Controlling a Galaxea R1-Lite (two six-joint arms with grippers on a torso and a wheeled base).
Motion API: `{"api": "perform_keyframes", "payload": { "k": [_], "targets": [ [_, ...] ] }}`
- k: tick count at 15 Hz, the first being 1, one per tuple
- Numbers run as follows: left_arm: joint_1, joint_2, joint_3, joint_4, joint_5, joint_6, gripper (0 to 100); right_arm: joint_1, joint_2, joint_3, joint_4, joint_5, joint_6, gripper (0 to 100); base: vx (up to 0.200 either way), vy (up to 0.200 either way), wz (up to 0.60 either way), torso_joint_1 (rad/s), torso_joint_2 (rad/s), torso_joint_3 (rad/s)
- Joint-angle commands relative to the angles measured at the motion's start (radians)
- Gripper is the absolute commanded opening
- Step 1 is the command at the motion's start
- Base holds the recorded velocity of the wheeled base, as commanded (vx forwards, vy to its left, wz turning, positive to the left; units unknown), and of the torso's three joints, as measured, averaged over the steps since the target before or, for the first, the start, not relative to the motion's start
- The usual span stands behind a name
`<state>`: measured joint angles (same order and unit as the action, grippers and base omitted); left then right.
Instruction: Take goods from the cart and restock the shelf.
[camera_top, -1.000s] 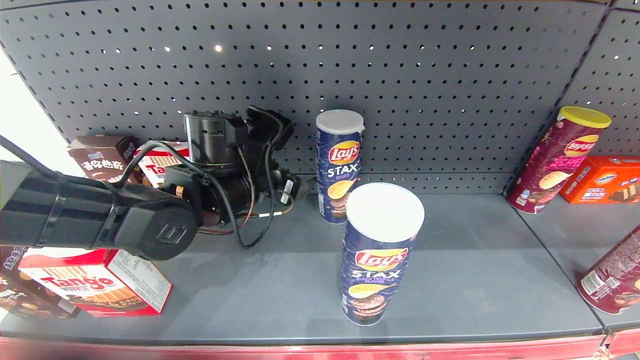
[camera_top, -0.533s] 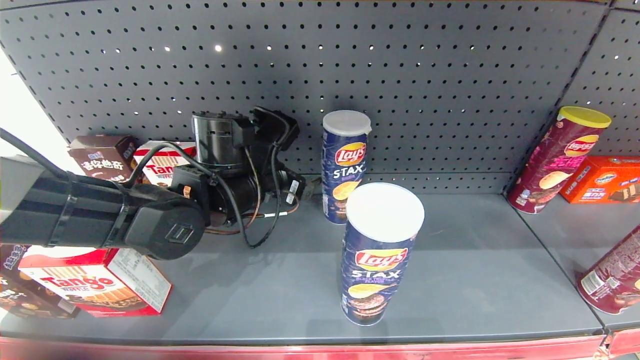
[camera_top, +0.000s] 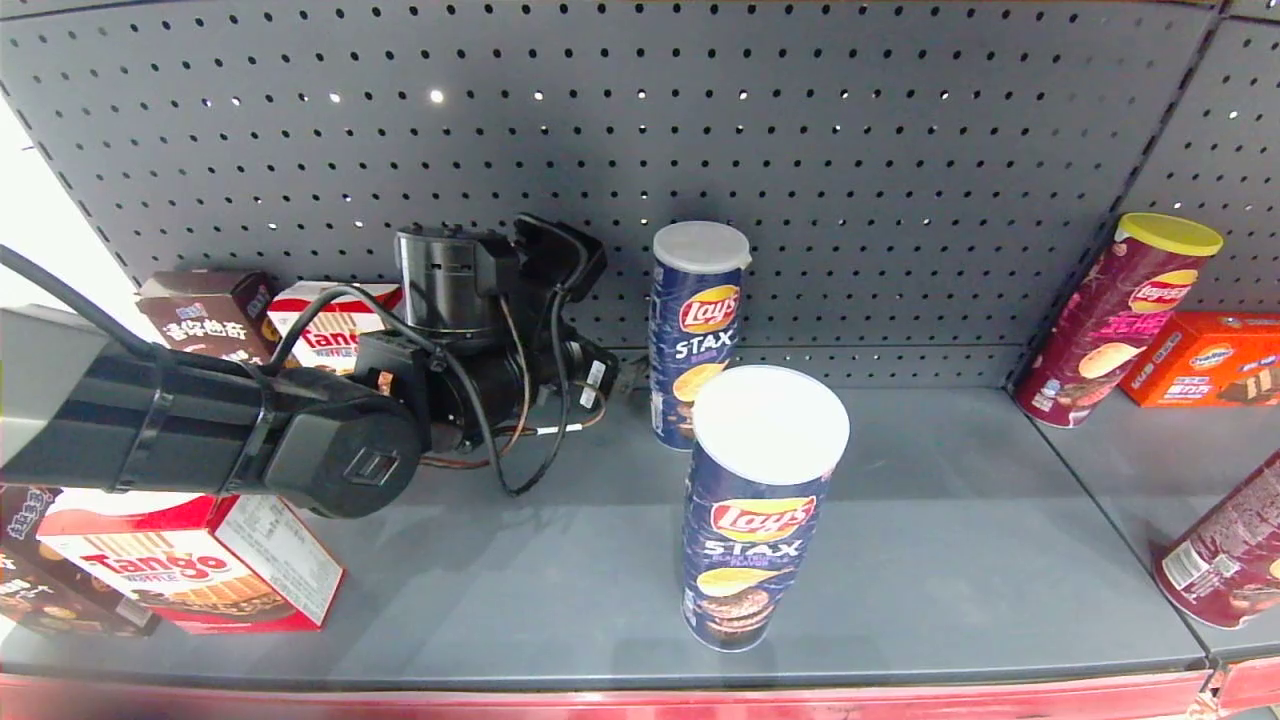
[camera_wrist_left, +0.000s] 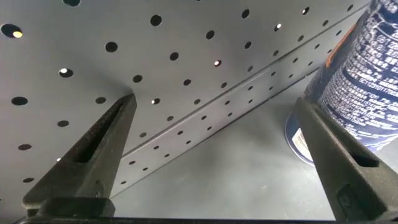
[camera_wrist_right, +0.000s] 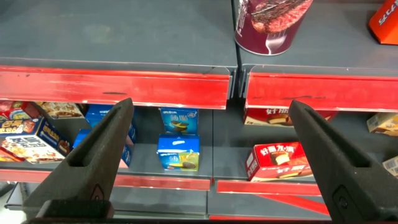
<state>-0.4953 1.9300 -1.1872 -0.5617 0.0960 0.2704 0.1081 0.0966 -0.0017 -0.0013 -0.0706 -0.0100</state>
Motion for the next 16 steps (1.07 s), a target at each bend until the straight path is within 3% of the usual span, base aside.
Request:
{"api": "perform_keyframes", "payload": {
  "k": [1, 9, 16],
  "targets": [
    [0.000, -0.002, 0.006, -0.001, 0.001, 0.000, 100, 0.001, 0.002, 0.000, 0.000, 0.000, -0.001, 100, 0.000, 0.000, 0.00, 0.000, 0.00, 0.000],
    [0.000, -0.101, 0.115, -0.007, -0.001, 0.009, 100, 0.001, 0.002, 0.000, 0.000, 0.000, -0.001, 100, 0.000, 0.000, 0.00, 0.000, 0.00, 0.000],
    [-0.043, -0.097, 0.103, -0.014, -0.015, 0.009, 100, 0.001, 0.002, 0.000, 0.000, 0.000, -0.001, 100, 0.000, 0.000, 0.00, 0.000, 0.00, 0.000]
  ]
}}
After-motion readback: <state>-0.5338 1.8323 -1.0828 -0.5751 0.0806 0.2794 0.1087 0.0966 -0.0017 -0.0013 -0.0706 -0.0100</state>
